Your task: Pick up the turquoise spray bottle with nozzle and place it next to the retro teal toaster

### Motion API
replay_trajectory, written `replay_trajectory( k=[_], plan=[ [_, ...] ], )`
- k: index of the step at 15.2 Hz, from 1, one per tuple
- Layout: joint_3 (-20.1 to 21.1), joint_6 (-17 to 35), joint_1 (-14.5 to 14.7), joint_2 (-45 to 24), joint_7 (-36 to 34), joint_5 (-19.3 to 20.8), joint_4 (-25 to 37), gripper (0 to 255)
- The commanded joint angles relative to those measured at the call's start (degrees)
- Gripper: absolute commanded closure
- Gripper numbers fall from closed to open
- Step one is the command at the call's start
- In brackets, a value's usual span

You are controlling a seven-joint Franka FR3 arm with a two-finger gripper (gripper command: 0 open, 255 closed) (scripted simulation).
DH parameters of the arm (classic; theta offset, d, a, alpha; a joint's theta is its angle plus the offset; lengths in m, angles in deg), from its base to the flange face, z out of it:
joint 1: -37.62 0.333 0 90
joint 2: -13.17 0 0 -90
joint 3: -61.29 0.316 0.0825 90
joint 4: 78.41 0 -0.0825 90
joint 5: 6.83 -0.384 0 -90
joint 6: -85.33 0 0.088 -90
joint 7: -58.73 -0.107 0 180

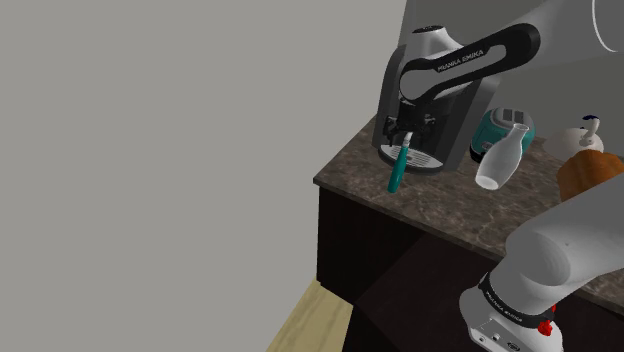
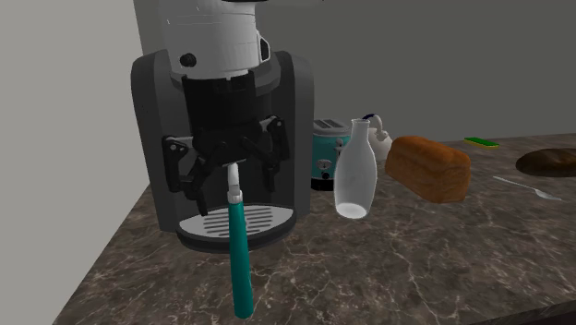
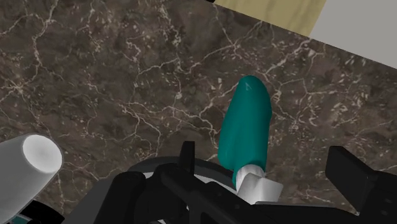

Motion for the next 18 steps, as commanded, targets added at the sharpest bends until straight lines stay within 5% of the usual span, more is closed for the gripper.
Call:
replay_trajectory(
  k=[1, 5, 6, 18],
  plan=[
    [-0.02, 0.14, -0.02, -0.06, 0.01, 0.02, -0.05, 0],
    [-0.02, 0.13, -0.02, -0.05, 0.01, 0.02, -0.06, 0],
    [-0.02, 0.13, -0.02, -0.05, 0.01, 0.02, -0.06, 255],
    [-0.03, -2.31, 0.04, 0.95, 0.36, -0.21, 1.41, 255]
  ],
)
